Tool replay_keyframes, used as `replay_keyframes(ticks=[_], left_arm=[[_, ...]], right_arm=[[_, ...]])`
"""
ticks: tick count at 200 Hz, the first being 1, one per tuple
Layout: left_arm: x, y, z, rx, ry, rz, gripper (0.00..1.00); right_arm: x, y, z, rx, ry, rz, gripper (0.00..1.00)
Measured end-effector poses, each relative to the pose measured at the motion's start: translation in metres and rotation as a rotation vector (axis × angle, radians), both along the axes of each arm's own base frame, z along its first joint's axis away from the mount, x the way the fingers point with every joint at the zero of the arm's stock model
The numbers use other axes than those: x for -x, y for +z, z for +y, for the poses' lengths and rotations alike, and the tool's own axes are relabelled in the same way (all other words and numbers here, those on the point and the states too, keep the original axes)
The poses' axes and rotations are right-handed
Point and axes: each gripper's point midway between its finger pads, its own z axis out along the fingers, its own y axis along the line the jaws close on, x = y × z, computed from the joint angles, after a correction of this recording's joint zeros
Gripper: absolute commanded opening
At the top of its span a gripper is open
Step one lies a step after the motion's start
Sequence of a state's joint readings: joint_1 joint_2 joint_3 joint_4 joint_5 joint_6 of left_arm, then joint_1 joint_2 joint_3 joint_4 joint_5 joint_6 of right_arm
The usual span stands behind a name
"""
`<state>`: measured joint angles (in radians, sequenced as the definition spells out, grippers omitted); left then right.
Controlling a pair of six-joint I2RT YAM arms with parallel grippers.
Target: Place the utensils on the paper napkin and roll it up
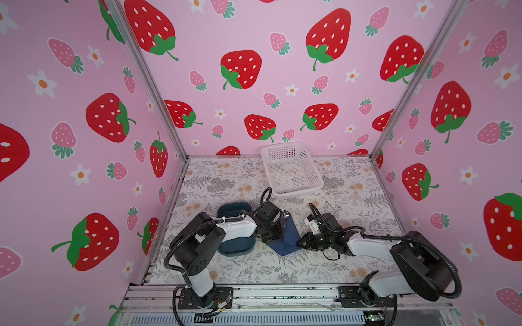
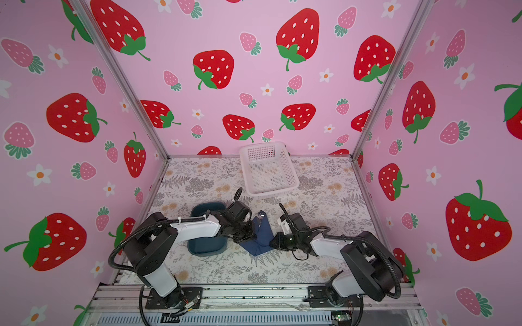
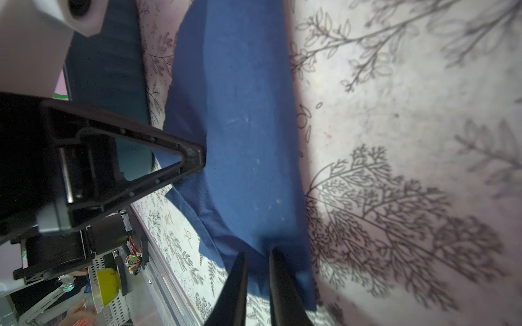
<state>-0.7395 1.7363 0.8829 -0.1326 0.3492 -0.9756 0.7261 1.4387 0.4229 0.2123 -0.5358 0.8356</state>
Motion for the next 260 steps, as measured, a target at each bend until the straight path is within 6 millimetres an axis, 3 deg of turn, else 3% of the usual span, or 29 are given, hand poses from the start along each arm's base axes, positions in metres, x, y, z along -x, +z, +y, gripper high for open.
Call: replay_keyframes(ticks=[50, 104, 177, 236, 260], left_arm=[[-0.003, 0.001, -0.002, 0.003, -0.002, -0.004, 0.0], [-0.005, 0.003, -0.002, 0.005, -0.005, -0.009, 0.0], [-0.005, 0.003, -0.002, 0.006, -0.005, -0.01, 0.0], [-0.005, 0.004, -0.003, 0.012, -0.008, -0.007, 0.0], [-0.006, 0.005, -0.004, 0.014, -0.008, -0.009, 0.0]], right_arm=[[0.0, 0.002, 0.001, -0.002, 0.001, -0.009, 0.19], [0.001, 0.021, 0.008, -0.061, 0.029, -0.025, 0.18], [0.011, -0.002, 0.008, -0.015, 0.061, 0.041, 0.17], [-0.003, 0.025, 0.008, -0.033, 0.021, -0.059, 0.16], [-0.01, 0.025, 0.004, -0.018, -0.018, -0.074, 0.16]])
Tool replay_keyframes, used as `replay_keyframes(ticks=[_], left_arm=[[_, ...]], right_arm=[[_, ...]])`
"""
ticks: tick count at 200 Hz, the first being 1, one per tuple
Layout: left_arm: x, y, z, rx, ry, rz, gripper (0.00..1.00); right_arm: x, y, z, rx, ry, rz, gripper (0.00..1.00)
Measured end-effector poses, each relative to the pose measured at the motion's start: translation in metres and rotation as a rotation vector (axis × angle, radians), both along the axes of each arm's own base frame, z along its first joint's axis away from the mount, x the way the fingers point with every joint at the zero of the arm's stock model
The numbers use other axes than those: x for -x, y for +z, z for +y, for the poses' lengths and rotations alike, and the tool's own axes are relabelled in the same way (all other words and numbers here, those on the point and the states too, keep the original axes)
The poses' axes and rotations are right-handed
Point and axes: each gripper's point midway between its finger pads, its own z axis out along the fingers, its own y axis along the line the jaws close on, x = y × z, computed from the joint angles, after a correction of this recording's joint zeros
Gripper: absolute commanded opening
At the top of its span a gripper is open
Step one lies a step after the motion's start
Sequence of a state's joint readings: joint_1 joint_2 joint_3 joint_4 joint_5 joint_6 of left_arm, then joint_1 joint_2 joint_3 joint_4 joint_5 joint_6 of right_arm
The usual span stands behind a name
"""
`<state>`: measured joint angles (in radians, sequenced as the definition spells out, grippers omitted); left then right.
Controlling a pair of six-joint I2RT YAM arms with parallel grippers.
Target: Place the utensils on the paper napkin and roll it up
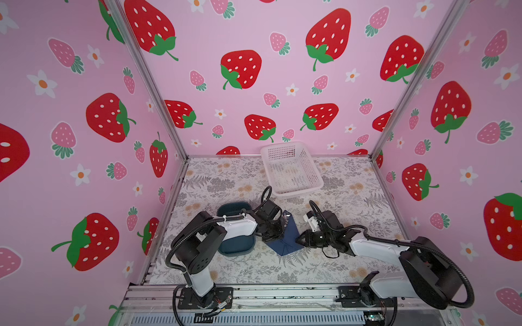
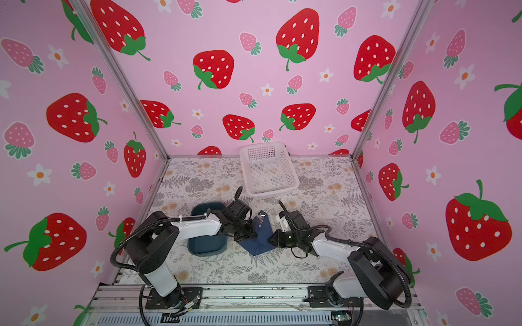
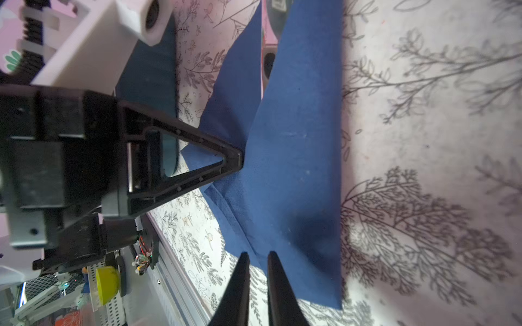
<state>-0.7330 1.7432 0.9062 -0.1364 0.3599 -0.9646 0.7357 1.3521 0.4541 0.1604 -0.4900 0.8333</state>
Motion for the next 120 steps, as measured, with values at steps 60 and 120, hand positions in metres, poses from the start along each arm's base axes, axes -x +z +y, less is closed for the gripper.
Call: replay_keyframes(ticks=[60, 120], left_arm=[[0.0, 0.001, -0.001, 0.002, -0.001, -0.001, 0.0], [0.0, 0.001, 0.0, 0.001, -0.001, -0.001, 0.0]], right_arm=[[0.008, -0.025, -0.017, 0.068, -0.041, 0.051, 0.16], [-0.026, 0.021, -0.02, 0.004, -0.16, -0.151, 0.14]])
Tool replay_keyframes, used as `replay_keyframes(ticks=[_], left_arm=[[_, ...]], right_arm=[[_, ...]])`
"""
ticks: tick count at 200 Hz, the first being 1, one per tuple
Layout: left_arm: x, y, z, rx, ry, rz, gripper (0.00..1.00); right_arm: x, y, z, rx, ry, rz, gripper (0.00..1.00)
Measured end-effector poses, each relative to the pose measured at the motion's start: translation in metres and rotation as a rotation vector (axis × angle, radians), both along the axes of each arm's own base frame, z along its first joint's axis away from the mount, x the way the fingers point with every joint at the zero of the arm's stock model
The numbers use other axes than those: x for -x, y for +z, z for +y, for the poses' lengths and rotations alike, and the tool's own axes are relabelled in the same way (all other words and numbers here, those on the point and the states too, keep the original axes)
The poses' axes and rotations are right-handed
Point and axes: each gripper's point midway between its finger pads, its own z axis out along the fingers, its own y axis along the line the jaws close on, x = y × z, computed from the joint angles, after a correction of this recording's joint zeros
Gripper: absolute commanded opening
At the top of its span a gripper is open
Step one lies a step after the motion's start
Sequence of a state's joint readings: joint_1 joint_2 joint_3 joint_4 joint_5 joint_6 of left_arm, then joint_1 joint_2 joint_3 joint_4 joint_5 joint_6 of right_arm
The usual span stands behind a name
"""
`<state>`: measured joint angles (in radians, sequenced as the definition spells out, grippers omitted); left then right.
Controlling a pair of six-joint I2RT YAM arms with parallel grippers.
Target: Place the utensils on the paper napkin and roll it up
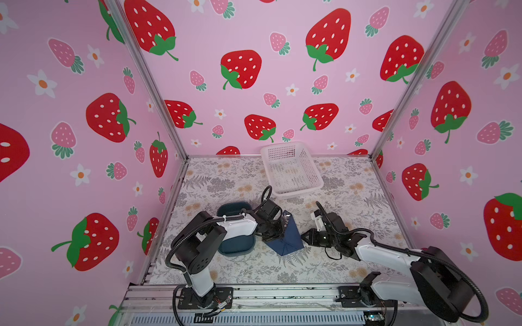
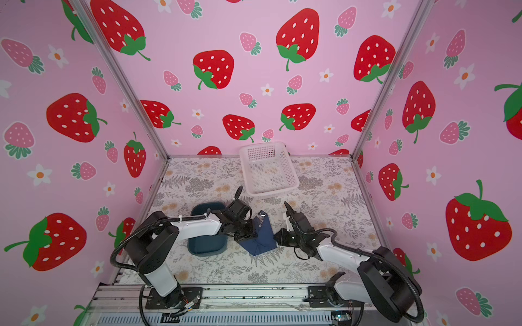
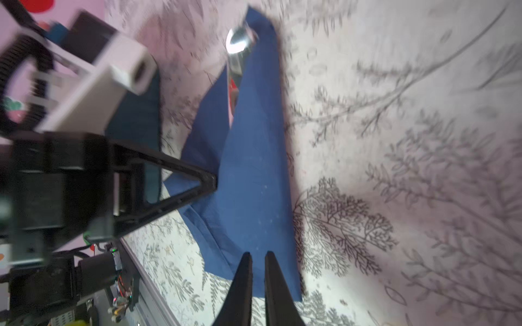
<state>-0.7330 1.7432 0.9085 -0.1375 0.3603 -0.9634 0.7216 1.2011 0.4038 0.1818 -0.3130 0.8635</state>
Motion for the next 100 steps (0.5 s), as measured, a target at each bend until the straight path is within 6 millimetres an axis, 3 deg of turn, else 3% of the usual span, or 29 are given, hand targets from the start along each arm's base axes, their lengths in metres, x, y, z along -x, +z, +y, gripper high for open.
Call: replay_keyframes(ticks=[15, 31, 100], left_arm=[[0.0, 0.0, 0.0, 0.0, 0.0, 0.0, 0.0], [0.0, 0.0, 0.0, 0.0, -0.002, -0.002, 0.0], [-0.002, 0.002, -0.001, 0.002, -0.008, -0.009, 0.0]], right_arm=[[-0.008, 0.016, 0.002, -0.042, -0.01, -0.053, 0.16], [-0.009, 0.02, 0.004, -0.062, 0.008, -0.065, 0.16], [0.023, -0.018, 0.021, -0.033, 0.166, 0.074, 0.16]])
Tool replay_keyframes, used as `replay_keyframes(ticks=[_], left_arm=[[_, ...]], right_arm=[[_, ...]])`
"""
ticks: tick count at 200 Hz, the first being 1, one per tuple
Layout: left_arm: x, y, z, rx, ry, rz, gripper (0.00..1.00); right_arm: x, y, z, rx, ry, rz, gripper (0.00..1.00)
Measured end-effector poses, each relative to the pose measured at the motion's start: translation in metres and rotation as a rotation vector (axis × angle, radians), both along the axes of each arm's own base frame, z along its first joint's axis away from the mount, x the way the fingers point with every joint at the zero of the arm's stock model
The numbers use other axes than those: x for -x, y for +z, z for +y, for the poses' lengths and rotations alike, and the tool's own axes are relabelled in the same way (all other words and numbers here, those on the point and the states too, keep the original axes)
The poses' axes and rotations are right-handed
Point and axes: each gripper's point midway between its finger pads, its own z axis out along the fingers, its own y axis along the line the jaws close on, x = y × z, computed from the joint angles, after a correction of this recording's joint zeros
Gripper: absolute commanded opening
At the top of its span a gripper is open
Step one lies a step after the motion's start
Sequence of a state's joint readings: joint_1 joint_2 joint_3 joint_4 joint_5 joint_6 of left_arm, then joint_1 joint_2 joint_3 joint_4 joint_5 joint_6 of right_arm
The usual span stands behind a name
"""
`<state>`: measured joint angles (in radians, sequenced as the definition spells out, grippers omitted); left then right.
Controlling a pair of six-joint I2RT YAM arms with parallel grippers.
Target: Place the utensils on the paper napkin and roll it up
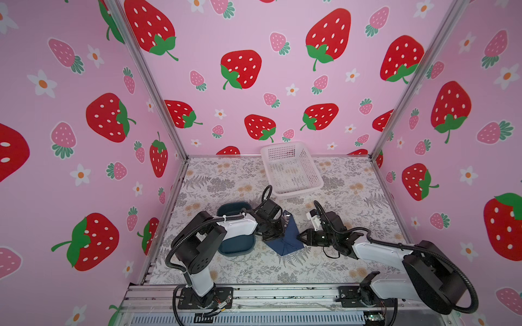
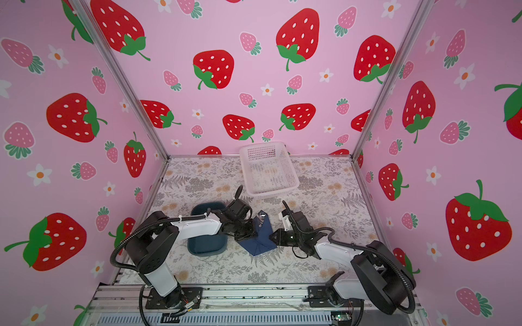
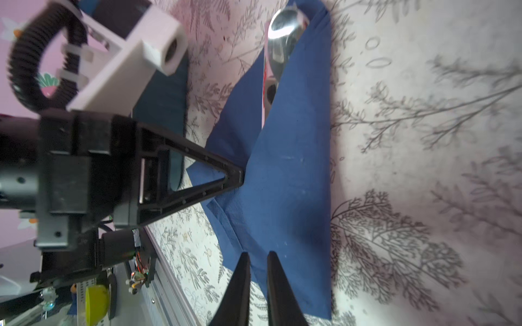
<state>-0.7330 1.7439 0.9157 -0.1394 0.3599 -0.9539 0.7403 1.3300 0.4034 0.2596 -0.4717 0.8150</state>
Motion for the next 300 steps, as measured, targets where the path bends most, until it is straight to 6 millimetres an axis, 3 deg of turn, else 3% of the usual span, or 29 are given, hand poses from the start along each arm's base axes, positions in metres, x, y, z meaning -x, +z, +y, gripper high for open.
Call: replay_keyframes(ticks=[107, 120, 160, 185, 223, 300], left_arm=[[0.0, 0.0, 0.0, -0.001, -0.006, -0.004, 0.01], [0.0, 0.0, 0.0, -0.001, -0.007, -0.004, 0.05], [0.001, 0.003, 0.003, -0.01, -0.008, -0.009, 0.33], [0.002, 0.017, 0.007, -0.011, 0.0, -0.034, 0.41], [0.004, 0.033, 0.02, -0.029, 0.024, -0.075, 0.44], [0.027, 0.009, 0.07, -0.2, 0.088, -0.047, 0.52]], right_arm=[[0.019, -0.028, 0.011, 0.074, 0.102, 0.056, 0.16], [0.019, -0.028, 0.011, 0.076, 0.104, 0.054, 0.16], [0.019, -0.028, 0.011, 0.076, 0.106, 0.052, 0.16], [0.019, -0.028, 0.011, 0.076, 0.106, 0.052, 0.17], [0.018, -0.028, 0.012, 0.077, 0.104, 0.051, 0.17], [0.018, -0.028, 0.012, 0.075, 0.097, 0.058, 0.17]])
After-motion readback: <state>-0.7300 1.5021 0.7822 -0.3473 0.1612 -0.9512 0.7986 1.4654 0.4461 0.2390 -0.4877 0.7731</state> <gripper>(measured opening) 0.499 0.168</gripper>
